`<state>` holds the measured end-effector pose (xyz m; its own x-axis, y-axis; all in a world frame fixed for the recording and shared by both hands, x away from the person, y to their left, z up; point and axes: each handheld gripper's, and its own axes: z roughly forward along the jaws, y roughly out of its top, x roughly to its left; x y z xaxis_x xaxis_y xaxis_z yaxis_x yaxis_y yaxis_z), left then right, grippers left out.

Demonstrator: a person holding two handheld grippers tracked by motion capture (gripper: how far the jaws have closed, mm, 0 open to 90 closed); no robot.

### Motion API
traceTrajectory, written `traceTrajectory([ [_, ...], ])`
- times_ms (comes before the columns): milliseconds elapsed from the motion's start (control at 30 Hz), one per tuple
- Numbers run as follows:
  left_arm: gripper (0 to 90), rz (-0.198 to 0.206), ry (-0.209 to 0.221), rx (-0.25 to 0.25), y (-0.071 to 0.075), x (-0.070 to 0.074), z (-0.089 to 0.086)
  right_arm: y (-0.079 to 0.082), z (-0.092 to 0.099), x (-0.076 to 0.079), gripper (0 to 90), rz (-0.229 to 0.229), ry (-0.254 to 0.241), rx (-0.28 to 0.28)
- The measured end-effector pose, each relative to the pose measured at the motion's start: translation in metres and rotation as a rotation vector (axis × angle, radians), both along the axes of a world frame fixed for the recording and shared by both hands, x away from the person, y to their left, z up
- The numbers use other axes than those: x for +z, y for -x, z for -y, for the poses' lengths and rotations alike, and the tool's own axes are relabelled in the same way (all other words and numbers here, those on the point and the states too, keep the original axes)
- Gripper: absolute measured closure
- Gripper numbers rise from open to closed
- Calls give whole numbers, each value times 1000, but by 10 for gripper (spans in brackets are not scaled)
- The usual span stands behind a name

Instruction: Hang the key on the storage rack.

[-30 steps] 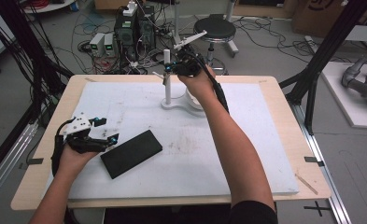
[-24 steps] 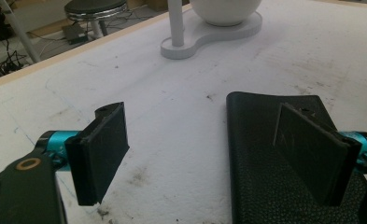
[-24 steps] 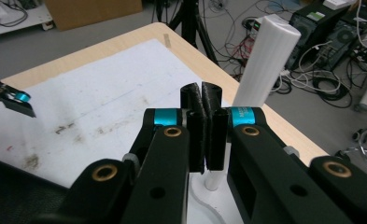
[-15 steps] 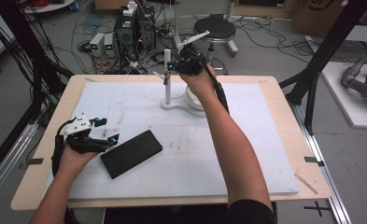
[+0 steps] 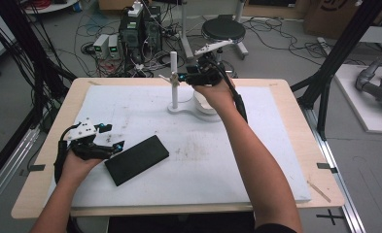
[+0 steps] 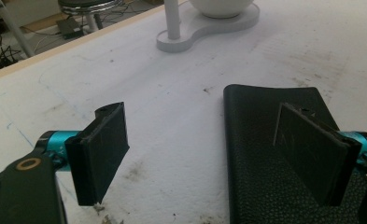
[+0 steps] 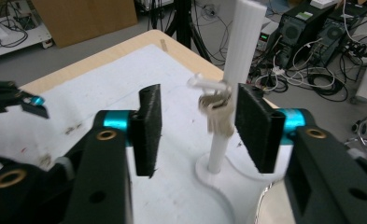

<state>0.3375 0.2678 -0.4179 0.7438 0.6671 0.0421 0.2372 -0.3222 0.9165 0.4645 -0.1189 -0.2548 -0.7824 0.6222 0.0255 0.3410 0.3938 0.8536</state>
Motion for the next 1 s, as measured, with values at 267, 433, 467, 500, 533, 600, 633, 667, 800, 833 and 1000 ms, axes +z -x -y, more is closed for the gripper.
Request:
traceTrajectory([
  [267, 177, -2, 6, -16, 3, 0, 4, 49, 35, -5, 356, 37, -24, 13],
  [433, 174, -3, 4, -20, 3, 0, 5, 72, 68, -17, 328, 57, -49, -34],
  [467, 171, -5, 8, -20, 3, 0, 5, 82, 83, -25, 316, 71, -50, -62],
  [500, 171, -7, 10, -18, 3, -1, 5, 86, 89, -28, 310, 74, -49, -76],
  [533, 171, -7, 10, -18, 3, -1, 5, 90, 94, -31, 309, 83, -51, -84],
  [600, 170, -12, 9, -20, 3, -2, 4, 102, 108, -41, 307, 93, -77, -103],
  [633, 170, -12, 9, -20, 3, -2, 5, 102, 108, -41, 307, 93, -77, -103],
  [667, 170, -11, 7, -20, 3, -2, 5, 111, 118, -52, 303, 107, -95, -115],
  [800, 170, -12, 15, -23, 3, -2, 5, 121, 130, -68, 294, 112, -111, -129],
  [833, 170, -11, 16, -24, 3, -2, 4, 124, 133, -73, 288, 111, -121, -131],
  [1000, 170, -18, 25, -22, 1, -4, 4, 131, 139, -99, 263, 119, -129, -134],
])
